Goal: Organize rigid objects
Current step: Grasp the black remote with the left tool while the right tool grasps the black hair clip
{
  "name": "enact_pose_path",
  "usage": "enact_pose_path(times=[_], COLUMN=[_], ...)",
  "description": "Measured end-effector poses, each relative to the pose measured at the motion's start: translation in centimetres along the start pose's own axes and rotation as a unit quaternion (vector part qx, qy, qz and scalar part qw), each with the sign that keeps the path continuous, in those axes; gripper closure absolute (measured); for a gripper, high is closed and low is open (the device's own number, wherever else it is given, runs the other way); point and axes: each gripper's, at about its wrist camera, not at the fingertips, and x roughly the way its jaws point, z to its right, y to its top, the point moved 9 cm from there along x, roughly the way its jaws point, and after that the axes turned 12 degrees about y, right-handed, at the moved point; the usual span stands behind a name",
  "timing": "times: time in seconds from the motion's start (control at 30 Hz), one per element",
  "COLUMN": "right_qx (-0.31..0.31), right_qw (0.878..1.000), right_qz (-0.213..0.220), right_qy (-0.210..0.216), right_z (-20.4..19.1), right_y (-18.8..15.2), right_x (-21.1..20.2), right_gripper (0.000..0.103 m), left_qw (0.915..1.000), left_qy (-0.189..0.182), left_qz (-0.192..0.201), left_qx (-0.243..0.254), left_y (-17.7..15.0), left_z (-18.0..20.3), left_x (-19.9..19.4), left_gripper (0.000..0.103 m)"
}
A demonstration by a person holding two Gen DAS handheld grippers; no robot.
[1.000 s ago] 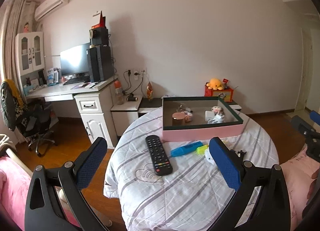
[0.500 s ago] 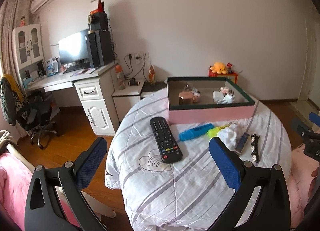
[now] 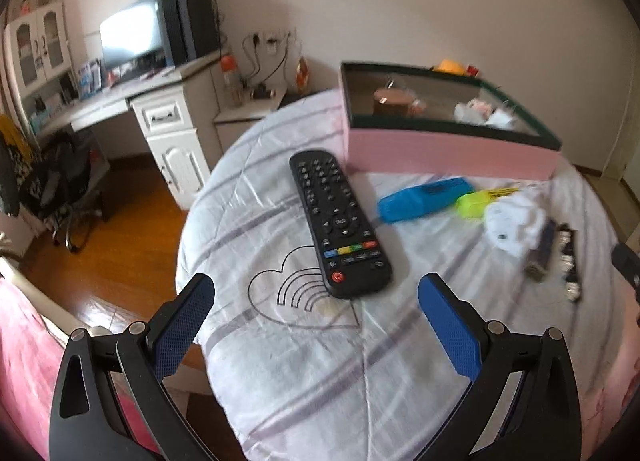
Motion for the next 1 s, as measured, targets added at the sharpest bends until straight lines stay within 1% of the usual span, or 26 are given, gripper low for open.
enact_pose_path(times=[0.1, 0.17, 0.23, 0.3, 0.4, 0.47, 0.57, 0.63, 0.67, 0.7, 0.73, 0.8, 0.83, 0.87, 0.9, 1.0], right_qx=[0.005, 0.007, 0.010, 0.008, 0.003, -0.004, -0.001, -0.008, -0.009, -0.012, -0.015, -0.014, -0.013, -0.011, -0.008, -0.002], right_qw=[1.000, 0.999, 0.999, 0.998, 0.998, 0.997, 0.997, 0.997, 0.997, 0.997, 0.997, 0.997, 0.996, 0.996, 0.996, 0.995], right_qz=[-0.021, -0.034, -0.045, -0.055, -0.063, -0.072, -0.071, -0.071, -0.073, -0.073, -0.072, -0.074, -0.074, -0.074, -0.075, -0.076], right_qy=[0.003, 0.009, 0.013, 0.013, 0.014, 0.009, 0.009, 0.016, 0.020, 0.021, 0.025, 0.035, 0.039, 0.043, 0.047, 0.058], right_z=[0.0, 0.0, 0.0, -0.1, -0.2, -0.1, 0.4, 0.6, 0.6, 0.7, 0.7, 0.9, 1.1, 1.3, 1.5, 1.8], right_y=[-1.0, -1.7, -2.1, -2.4, -2.5, -2.6, -2.7, -2.8, -2.8, -2.8, -2.7, -2.7, -2.6, -2.7, -2.7, -3.1], right_x=[1.6, 2.6, 3.5, 4.2, 5.0, 5.3, 5.1, 5.0, 4.9, 4.9, 4.8, 4.6, 4.4, 4.3, 4.1, 3.4], right_gripper=[0.000, 0.000, 0.000, 0.000, 0.000, 0.000, 0.001, 0.015, 0.030, 0.039, 0.042, 0.059, 0.065, 0.075, 0.079, 0.079], left_qw=[0.9998, 0.9995, 0.9993, 0.9989, 0.9991, 0.9992, 0.9993, 0.9990, 0.9989, 0.9989, 0.9987, 0.9985, 0.9984, 0.9983, 0.9981, 0.9979], left_qy=[-0.004, 0.002, -0.008, 0.002, 0.005, -0.008, -0.023, -0.034, -0.035, -0.036, -0.039, -0.042, -0.042, -0.043, -0.044, -0.041], left_qz=[-0.020, -0.030, -0.036, -0.047, -0.040, -0.035, -0.023, -0.020, -0.020, -0.020, -0.022, -0.022, -0.023, -0.023, -0.023, -0.024], left_qx=[-0.004, -0.003, 0.001, 0.006, 0.013, 0.014, 0.018, 0.021, 0.022, 0.023, 0.024, 0.028, 0.029, 0.032, 0.035, 0.044], left_y=[0.0, 0.2, 0.5, 0.6, 0.8, 0.9, 0.8, 0.8, 0.9, 0.8, 0.7, 0.4, 0.3, 0.2, -0.1, -1.2], left_z=[0.4, 0.5, 1.0, 1.2, 1.4, 1.5, 1.2, 1.0, 0.8, 0.7, 0.5, 0.4, 0.5, 0.5, 0.5, 0.4], left_x=[2.1, 3.2, 4.2, 5.3, 5.6, 5.6, 5.0, 4.7, 4.6, 4.4, 4.3, 3.9, 3.6, 3.5, 3.3, 2.1], left_gripper=[0.000, 0.000, 0.000, 0.000, 0.000, 0.005, 0.025, 0.046, 0.052, 0.057, 0.057, 0.057, 0.057, 0.057, 0.057, 0.057])
